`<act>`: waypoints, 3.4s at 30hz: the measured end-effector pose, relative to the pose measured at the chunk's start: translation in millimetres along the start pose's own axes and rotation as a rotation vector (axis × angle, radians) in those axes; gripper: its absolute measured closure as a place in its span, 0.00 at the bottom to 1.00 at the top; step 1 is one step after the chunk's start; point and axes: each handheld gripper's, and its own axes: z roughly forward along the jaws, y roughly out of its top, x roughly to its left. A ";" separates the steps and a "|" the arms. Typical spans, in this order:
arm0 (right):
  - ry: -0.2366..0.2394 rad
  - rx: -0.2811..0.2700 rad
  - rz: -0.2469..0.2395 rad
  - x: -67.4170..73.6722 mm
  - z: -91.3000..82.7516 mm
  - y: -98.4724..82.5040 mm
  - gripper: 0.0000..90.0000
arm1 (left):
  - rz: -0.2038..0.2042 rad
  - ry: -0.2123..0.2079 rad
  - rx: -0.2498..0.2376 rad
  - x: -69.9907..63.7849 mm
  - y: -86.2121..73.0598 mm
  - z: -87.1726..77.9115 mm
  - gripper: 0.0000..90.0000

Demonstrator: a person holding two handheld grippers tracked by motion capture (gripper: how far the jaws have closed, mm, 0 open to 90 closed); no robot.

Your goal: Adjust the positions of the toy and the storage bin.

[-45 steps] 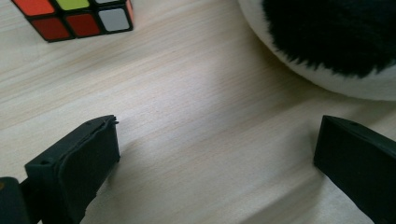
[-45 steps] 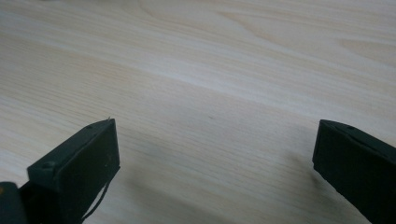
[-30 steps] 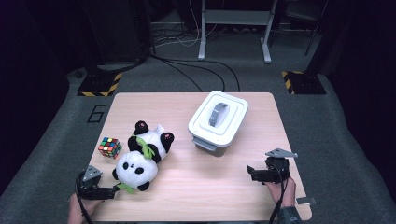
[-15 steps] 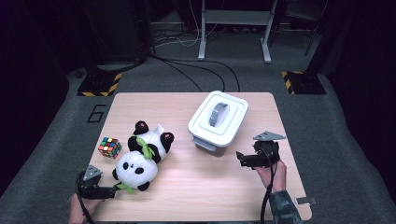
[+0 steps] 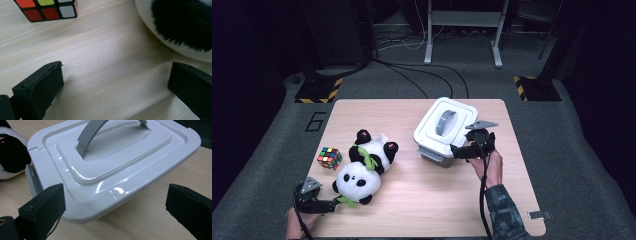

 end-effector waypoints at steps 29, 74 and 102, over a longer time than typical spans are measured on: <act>-0.061 0.094 -0.050 15.3 38.8 23.2 0.03 | -0.006 0.007 -0.002 0.2 0.2 0.4 0.00; -0.138 0.026 0.046 38.7 71.5 61.3 0.55 | -0.008 0.005 -0.003 0.5 0.1 0.2 0.00; 0.012 0.078 0.001 12.0 35.6 36.1 0.63 | -0.009 0.005 -0.003 0.5 0.1 0.2 0.00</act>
